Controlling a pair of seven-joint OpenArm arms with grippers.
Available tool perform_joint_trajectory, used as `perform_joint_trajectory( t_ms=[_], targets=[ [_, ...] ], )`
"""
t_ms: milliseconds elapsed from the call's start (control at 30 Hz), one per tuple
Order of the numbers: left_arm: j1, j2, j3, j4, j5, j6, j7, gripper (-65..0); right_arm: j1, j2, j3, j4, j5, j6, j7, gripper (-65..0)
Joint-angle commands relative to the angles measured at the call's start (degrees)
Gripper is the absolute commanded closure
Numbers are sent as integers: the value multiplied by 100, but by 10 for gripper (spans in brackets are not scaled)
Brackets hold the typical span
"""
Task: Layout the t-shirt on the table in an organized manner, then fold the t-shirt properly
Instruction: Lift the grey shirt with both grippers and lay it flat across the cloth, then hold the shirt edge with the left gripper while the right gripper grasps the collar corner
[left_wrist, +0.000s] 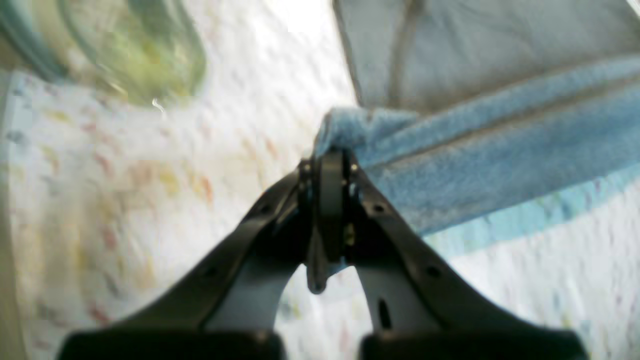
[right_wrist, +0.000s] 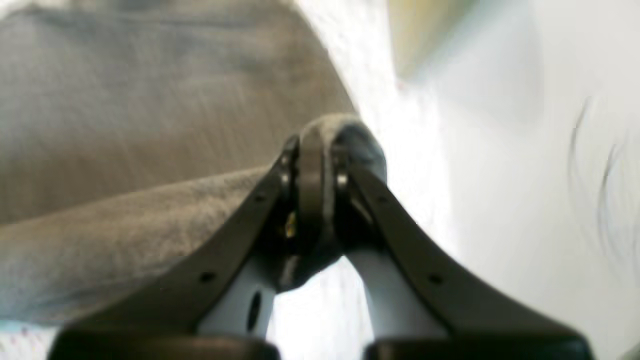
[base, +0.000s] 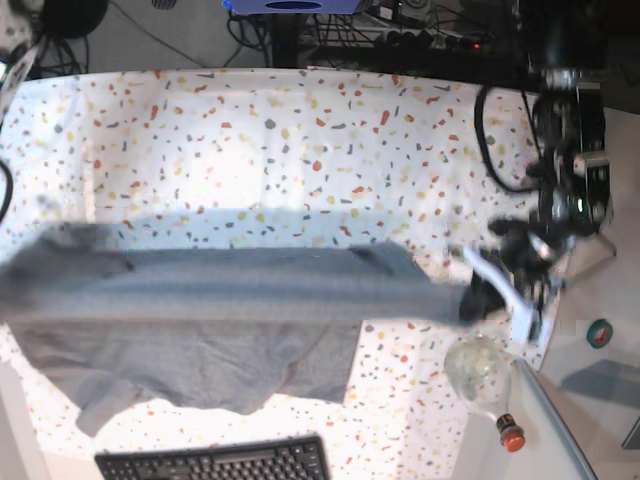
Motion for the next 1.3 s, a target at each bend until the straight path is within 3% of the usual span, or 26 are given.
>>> perform_joint_trajectory(
  t_ms=[0,100,300,433,533,633,767,933,1100,1267],
  targets=[
    [-735,-81,85,55,-46,201,-132,0,582,358,-166,-103,-64,-83,305,0],
    [-2352,-28,525,-490,-46,456,334,0,1865,771,-808,-753,-64,-92,507,0],
    [-5262,614,595,-2380,-64,465,317,0,4081,1334,-1871,-1166,-64,-92,657,0],
    [-5772,825,604,-2020,-108,465,352,0,4573,1545,-2021,-744,-56,-92,366,0],
    [-5289,790,578,-1114,-108,465,361,0,4037,1668,-1942,-23,-47,-92,-310,0],
    [-4322,728,516,-420,-64,465,660,0,2569,1624,-1107,882,-38,-92,-592,0],
    [-2651,570,490,-174,-55,465,642,0,775,1053,-368,1084,-38,-92,-249,0],
    [-823,473,490,-525,-55,465,-26,0,-359,446,-245,-208,-47,-92,683,0],
    [285,473,490,-1220,-55,465,-677,0,-772,253,-271,-1536,-47,-92,1290,0],
    [865,464,490,-1202,-55,465,-826,0,-1080,226,-254,-1553,-47,-92,1105,0]
  ],
)
